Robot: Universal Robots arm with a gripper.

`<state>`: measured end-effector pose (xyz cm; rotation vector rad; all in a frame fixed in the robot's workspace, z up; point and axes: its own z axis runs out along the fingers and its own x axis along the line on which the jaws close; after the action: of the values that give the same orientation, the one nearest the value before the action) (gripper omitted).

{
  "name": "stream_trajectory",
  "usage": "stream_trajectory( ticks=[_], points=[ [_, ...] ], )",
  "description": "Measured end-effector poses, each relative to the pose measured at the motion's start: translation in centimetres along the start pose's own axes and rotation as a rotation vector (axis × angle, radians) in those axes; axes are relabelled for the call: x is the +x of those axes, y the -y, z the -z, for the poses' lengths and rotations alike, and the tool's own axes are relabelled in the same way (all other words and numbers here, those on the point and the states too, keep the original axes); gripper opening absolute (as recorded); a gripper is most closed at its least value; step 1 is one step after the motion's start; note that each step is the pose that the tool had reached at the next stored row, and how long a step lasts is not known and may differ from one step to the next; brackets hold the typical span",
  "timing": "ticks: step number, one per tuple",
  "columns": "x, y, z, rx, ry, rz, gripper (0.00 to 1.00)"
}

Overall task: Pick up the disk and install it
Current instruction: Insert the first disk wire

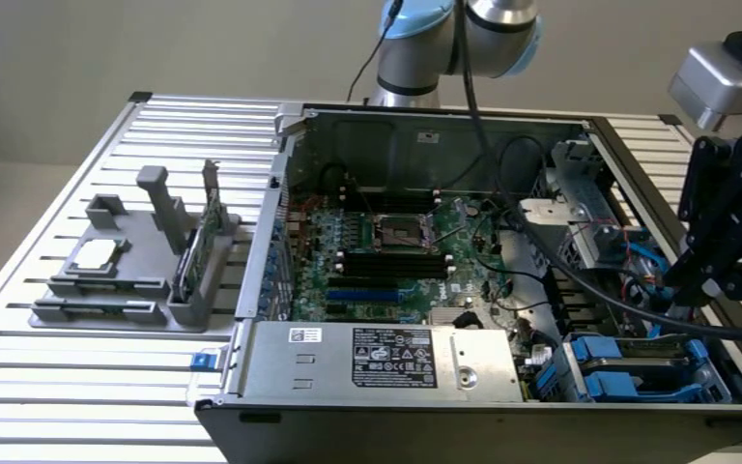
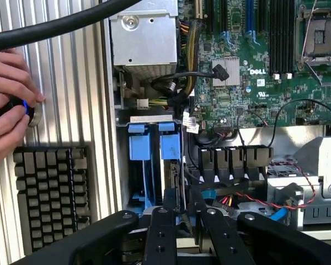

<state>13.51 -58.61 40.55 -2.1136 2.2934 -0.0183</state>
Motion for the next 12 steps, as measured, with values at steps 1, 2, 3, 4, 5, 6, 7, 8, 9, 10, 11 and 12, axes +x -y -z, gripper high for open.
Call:
stream_trajectory(
  ticks=[1, 2, 3, 4, 5, 6, 7, 8, 9, 10, 11, 12],
  points=[
    [0.00, 0.00, 0.00, 0.0001, -0.0001, -0.014, 0.25],
    [0.00, 0.00, 0.00, 0.0002, -0.0002, -0.028, 0.25],
    [0.00, 0.00, 0.00, 0.0004, -0.0005, -0.044, 0.25],
    [0.00, 0.00, 0.00, 0.0005, -0.0009, -0.058, 0.25],
    [0.00, 0.00, 0.00, 0.0006, -0.0012, -0.073, 0.25],
    [0.00, 0.00, 0.00, 0.0007, -0.0014, -0.088, 0.25],
    [0.00, 0.00, -0.01, 0.0008, -0.0017, -0.102, 0.25],
    [0.00, 0.00, 0.00, 0.0010, -0.0021, -0.117, 0.25],
    [0.00, 0.00, 0.00, 0.0011, -0.0024, -0.132, 0.25],
    [0.00, 0.00, 0.00, 0.0013, -0.0029, -0.147, 0.25],
    [0.00, 0.00, 0.00, 0.0014, -0.0031, -0.163, 0.25],
    [0.00, -0.01, 0.00, 0.0016, -0.0036, -0.179, 0.25]
  ],
)
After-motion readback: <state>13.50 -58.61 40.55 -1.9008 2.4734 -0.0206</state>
